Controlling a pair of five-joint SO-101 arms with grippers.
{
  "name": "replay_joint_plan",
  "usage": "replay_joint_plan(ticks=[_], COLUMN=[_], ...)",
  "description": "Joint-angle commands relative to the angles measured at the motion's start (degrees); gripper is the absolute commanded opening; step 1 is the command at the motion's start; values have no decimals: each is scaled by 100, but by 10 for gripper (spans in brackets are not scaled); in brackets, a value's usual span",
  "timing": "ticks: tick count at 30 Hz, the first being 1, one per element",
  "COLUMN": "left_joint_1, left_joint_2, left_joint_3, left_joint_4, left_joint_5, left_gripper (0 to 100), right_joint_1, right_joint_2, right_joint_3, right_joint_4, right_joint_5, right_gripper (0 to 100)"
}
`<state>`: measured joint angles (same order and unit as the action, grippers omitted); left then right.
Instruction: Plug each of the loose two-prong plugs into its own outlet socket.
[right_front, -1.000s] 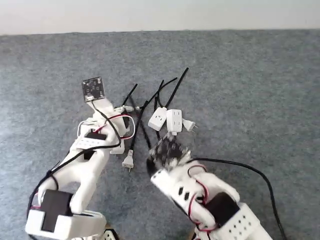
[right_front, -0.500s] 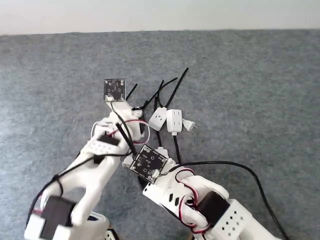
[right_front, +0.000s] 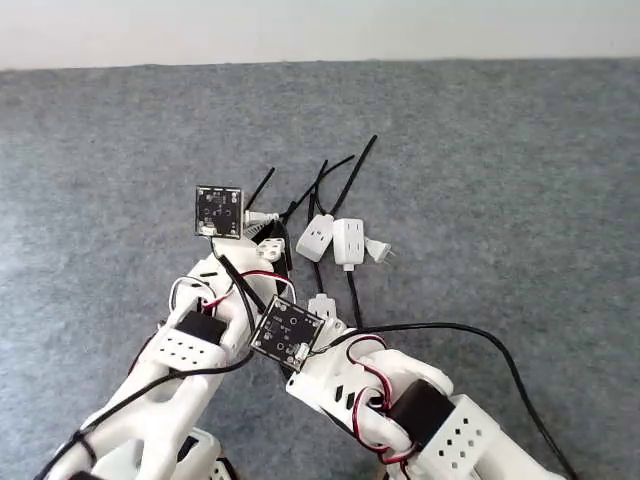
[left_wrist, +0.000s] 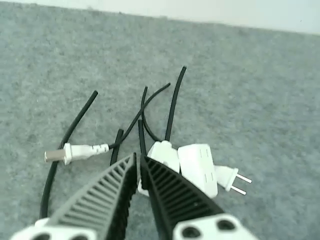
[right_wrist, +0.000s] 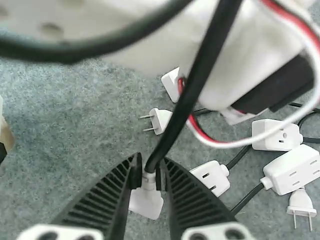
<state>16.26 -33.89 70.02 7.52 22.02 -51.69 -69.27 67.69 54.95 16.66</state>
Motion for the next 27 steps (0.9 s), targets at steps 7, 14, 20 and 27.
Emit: replay_joint_plan(ticks=[7, 14, 20, 27], left_joint_1=[229, 492, 475, -88], left_joint_2=[-686, -1196, -1301, -1284], left_joint_3=[-22, 145, 233, 620], left_joint_4=[-176, -202, -220, -756], left_joint_5=[-26, -26, -26, -26], left_gripper=[15, 15, 15, 15], right_joint_1=[-13, -13, -13, 523], right_joint_2=[31, 31, 31, 31], right_joint_3=[-378, -369, -352, -369], right_joint_4=[13, 145, 127, -154], right_joint_5=[457, 668, 730, 88], right_gripper=[8, 8, 8, 8])
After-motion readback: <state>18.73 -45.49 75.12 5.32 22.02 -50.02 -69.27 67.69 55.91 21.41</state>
